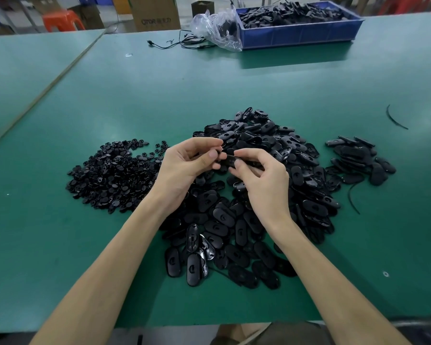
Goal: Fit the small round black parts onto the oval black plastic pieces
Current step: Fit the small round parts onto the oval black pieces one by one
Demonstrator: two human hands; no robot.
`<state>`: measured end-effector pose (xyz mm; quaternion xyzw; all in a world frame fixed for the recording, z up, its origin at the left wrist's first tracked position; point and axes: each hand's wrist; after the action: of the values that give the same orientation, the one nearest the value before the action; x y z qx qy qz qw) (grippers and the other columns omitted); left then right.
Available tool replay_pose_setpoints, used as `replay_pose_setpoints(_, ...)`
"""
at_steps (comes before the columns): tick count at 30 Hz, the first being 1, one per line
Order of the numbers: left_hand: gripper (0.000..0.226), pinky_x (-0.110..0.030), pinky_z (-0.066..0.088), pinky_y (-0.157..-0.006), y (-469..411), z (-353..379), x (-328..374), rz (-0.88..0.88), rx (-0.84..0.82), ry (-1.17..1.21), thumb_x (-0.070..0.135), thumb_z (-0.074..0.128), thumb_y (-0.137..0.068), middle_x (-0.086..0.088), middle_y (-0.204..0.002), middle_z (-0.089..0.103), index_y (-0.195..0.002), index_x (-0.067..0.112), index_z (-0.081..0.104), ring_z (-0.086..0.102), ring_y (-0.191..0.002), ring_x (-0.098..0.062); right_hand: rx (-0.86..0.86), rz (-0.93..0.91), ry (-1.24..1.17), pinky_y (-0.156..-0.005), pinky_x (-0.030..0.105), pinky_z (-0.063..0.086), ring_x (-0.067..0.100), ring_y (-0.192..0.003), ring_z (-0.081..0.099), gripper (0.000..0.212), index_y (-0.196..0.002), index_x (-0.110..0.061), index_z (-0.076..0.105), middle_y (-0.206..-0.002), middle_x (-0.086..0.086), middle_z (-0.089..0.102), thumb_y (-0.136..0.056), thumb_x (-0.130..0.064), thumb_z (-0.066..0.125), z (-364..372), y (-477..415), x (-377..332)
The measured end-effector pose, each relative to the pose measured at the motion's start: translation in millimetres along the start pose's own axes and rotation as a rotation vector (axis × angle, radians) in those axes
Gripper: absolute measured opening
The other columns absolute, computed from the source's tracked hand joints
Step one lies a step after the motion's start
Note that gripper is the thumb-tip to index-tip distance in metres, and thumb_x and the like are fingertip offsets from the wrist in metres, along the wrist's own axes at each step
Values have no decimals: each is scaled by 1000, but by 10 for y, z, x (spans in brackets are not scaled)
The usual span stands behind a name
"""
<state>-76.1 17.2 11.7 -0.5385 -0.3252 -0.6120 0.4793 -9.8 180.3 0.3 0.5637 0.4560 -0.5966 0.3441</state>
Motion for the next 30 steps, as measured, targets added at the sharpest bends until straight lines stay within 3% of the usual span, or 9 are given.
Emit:
replay_pose_setpoints(5,21,-27,59,-83,2,12,3,-12,12,14,-2,68,-94,-10,-98,74,-115,-2,71,74,-92,-21,8,-1,31,-68,30,64,2,-101,75,25,-123,-17,73,-107,-8,78,-102,-7,65,6,-15,9)
replay_pose_setpoints(11,21,-28,59,-80,12,15,12,-26,44,-18,3,73,-93,-12,-94,75,-113,0,74,74,-91,-23,17,21,-20,-66,35,65,6,-97,77,21,-116,-20,72,-97,-10,79,-103,-7,64,0,-18,12)
replay_pose_setpoints(19,20,-27,59,-73,20,45,-5,-12,52,-193,8,75,-93,-8,-89,76,-112,3,74,73,-83,-19,20,29,-12,-67,40,65,7,-96,78,16,-120,-12,68,-106,-4,79,-104,-14,65,8,-23,14)
replay_pose_setpoints(30,15,-24,56,-67,35,95,-2,36,60,-354,0,73,-93,-4,-85,75,-108,2,73,71,-77,-13,-2,26,-23,-64,28,61,8,-96,77,20,-113,-13,70,-100,-4,80,-96,-18,77,12,-22,37)
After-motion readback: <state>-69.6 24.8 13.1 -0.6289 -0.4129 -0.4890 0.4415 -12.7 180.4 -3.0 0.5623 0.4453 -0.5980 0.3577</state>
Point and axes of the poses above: each hand's wrist, its own y-axis away from the middle knuckle, its own z-axis out of the palm, x = y × z
